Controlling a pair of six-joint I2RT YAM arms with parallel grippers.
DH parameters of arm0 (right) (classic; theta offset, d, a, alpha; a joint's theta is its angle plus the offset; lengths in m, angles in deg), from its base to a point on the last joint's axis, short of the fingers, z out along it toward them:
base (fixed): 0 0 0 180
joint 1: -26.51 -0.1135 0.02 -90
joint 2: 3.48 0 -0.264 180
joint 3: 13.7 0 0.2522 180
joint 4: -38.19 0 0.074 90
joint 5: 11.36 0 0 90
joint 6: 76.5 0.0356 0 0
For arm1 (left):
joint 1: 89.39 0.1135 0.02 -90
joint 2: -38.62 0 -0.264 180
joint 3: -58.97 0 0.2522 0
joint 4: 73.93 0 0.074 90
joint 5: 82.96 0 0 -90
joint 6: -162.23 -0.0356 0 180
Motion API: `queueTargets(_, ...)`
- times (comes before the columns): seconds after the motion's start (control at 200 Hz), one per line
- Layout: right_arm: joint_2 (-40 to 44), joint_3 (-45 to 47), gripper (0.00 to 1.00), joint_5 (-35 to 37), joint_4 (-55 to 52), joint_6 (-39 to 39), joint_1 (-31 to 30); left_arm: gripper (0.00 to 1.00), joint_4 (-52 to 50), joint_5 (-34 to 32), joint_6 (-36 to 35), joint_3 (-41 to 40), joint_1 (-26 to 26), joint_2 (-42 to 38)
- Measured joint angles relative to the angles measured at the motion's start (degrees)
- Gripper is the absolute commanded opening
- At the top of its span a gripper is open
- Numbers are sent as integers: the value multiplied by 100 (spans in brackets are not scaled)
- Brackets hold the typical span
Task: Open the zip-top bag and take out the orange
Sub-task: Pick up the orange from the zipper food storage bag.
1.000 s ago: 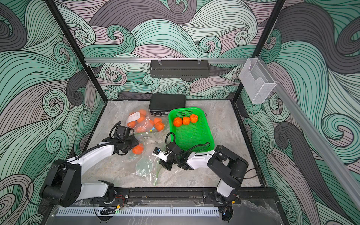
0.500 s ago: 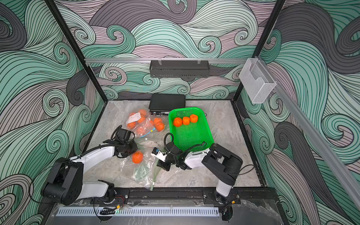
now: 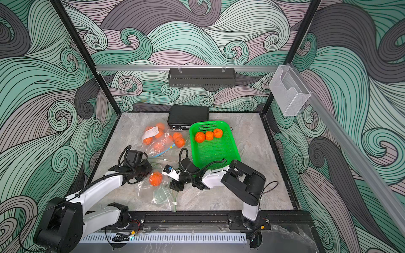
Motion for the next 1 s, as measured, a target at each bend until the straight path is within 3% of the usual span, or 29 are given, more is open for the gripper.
queueTargets(0.36,-629,-299,75,-20,315,22,-2,0,439,221,160,-260,0,254)
queueTargets(1.001,-1191,-1049,82,-153,501,101,-216,0,807,286,142,-463,0,649)
